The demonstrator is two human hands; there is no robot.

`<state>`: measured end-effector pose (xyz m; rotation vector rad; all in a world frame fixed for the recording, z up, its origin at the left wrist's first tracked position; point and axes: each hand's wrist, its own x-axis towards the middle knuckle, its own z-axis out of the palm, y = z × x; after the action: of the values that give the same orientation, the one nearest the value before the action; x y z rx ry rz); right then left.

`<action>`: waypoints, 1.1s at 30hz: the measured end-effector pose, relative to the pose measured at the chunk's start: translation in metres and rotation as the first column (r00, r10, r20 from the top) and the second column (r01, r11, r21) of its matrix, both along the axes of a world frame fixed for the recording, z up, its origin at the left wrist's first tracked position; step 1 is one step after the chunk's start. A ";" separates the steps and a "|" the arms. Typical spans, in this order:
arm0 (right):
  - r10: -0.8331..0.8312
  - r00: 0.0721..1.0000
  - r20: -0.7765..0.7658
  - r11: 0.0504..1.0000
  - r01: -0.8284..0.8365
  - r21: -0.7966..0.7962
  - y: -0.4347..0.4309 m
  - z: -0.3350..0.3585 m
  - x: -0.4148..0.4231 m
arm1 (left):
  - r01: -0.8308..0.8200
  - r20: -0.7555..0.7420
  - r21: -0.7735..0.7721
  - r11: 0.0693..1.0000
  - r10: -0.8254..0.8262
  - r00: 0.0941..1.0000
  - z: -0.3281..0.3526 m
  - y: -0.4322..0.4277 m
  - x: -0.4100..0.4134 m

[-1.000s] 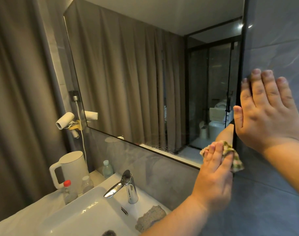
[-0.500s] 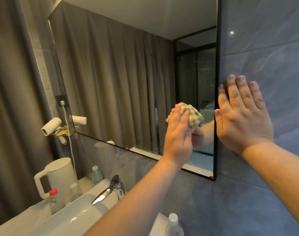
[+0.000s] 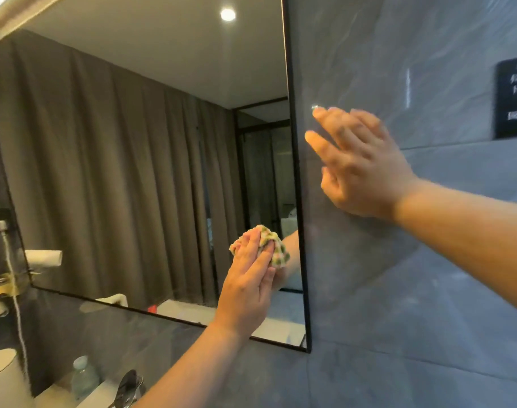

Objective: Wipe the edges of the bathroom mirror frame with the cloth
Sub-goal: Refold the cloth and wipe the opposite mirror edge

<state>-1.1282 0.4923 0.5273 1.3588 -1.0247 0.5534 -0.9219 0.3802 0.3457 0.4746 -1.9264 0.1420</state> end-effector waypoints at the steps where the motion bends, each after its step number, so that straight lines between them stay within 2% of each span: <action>1: -0.048 0.998 0.034 0.999 0.048 -0.001 0.001 0.022 0.001 | 0.014 -0.033 0.019 1.000 -0.014 0.999 0.000 0.002 -0.002; 3: -0.165 0.977 0.132 0.986 0.160 0.053 -0.001 0.047 0.004 | 0.047 -0.080 0.020 0.999 -0.046 0.996 0.001 0.007 -0.006; 5: -0.225 0.958 0.179 0.974 0.218 0.060 -0.005 0.050 0.005 | 0.072 -0.076 -0.074 0.995 -0.078 0.994 0.001 0.007 -0.010; 7: -0.218 0.958 0.188 0.976 0.213 0.044 -0.007 0.046 0.004 | 0.110 -0.058 -0.159 0.981 -0.121 0.991 0.008 0.007 -0.015; 10: -0.210 0.960 0.183 0.978 0.208 0.029 -0.008 0.044 0.005 | 0.176 -0.125 -0.129 0.976 -0.192 0.973 0.039 0.014 -0.022; 13: -0.211 0.961 0.179 0.977 0.209 0.029 -0.008 0.044 0.005 | 0.104 -0.247 -0.167 0.980 -0.143 0.958 0.076 0.016 -0.032; 16: -0.203 0.963 0.179 0.979 0.201 0.030 -0.008 0.044 0.005 | -0.133 -0.347 -0.260 0.956 0.036 0.937 0.101 0.009 -0.039; 18: -0.208 0.962 0.178 0.978 0.207 0.028 -0.008 0.044 0.005 | -0.172 -0.360 -0.285 0.943 0.061 0.931 0.100 0.009 -0.039; 21: -0.211 0.961 0.177 0.977 0.210 0.024 -0.008 0.044 0.004 | -0.076 -0.255 -0.306 0.949 -0.005 0.967 0.073 0.012 -0.038; 24: -0.219 0.960 0.175 0.976 0.217 0.032 -0.008 0.044 0.004 | -0.060 -0.128 -0.353 0.934 0.015 0.992 0.049 0.008 -0.030; 27: -0.228 0.958 0.172 0.974 0.226 0.031 -0.009 0.044 0.004 | -0.019 -0.002 -0.402 0.916 0.020 1.000 0.053 0.001 -0.018; 30: -0.235 0.956 0.176 0.972 0.232 0.038 -0.008 0.044 0.005 | 0.039 0.186 -0.497 0.867 0.062 0.981 0.071 -0.007 -0.002; 33: -0.246 0.954 0.172 0.969 0.241 0.048 -0.006 0.044 0.005 | 0.112 0.356 -0.597 0.794 0.137 0.924 0.096 -0.013 0.013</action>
<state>-1.1229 0.4860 0.5716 1.1988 -1.3287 0.4818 -0.9091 0.3672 0.4418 0.0116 -2.1096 0.9023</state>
